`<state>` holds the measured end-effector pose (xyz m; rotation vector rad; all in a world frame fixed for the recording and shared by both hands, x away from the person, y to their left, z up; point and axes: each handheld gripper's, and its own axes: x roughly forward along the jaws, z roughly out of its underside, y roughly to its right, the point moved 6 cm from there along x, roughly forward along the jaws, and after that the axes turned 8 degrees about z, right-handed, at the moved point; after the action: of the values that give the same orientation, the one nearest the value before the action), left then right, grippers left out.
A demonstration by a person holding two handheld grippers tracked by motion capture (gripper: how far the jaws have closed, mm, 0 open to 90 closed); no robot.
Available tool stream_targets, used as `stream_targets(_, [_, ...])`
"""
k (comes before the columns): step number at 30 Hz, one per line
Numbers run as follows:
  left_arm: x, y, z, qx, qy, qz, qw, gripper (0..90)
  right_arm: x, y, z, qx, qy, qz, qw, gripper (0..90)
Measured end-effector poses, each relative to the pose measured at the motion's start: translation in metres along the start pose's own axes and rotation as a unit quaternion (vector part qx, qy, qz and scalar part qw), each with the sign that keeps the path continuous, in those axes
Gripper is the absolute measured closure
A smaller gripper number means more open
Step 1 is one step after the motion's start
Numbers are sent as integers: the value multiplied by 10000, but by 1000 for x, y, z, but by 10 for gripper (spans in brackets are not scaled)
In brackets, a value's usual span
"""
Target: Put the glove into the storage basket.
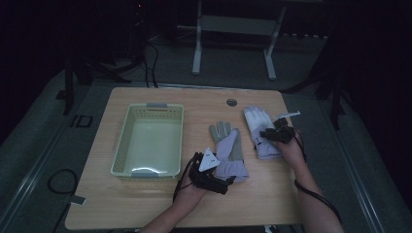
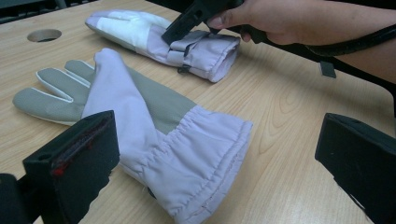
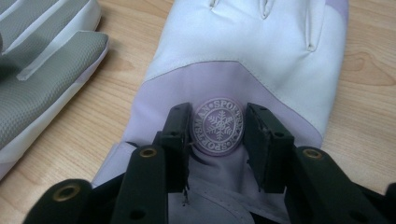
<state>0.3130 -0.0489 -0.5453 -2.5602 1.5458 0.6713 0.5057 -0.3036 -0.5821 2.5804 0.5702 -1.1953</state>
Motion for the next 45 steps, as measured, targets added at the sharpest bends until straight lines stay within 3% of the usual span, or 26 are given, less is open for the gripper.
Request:
stream_targets(5, [0,0,0,6,18,1,10000,1,-1,-1,0,85,-36,-31,10000,703])
stream_targets(6, [-1,1,-1,75,97,31,9999,0,-6,0,-2,235,-64,-15,9997,773])
stream_targets(8, [-1,2,-1,110,137,38,9998,0,-11,1,-4,303,-60,-2,9995,790])
stream_targets(27, [-5,3,14,85,135,-13,9999,0,-71,4,-11,396,193,279,9986,801])
stream_targets(36, [1,6,22,178,65,-37,9998,0,-113,5,-10,739,531,440,9949,798])
stream_targets(42, [-2,5,29,107,75,-25,9999,0,-131,5,0,956,672,610,9913,796])
stream_targets(45, [-5,5,30,42,142,3,9999,0,-133,5,5,986,630,652,9910,795])
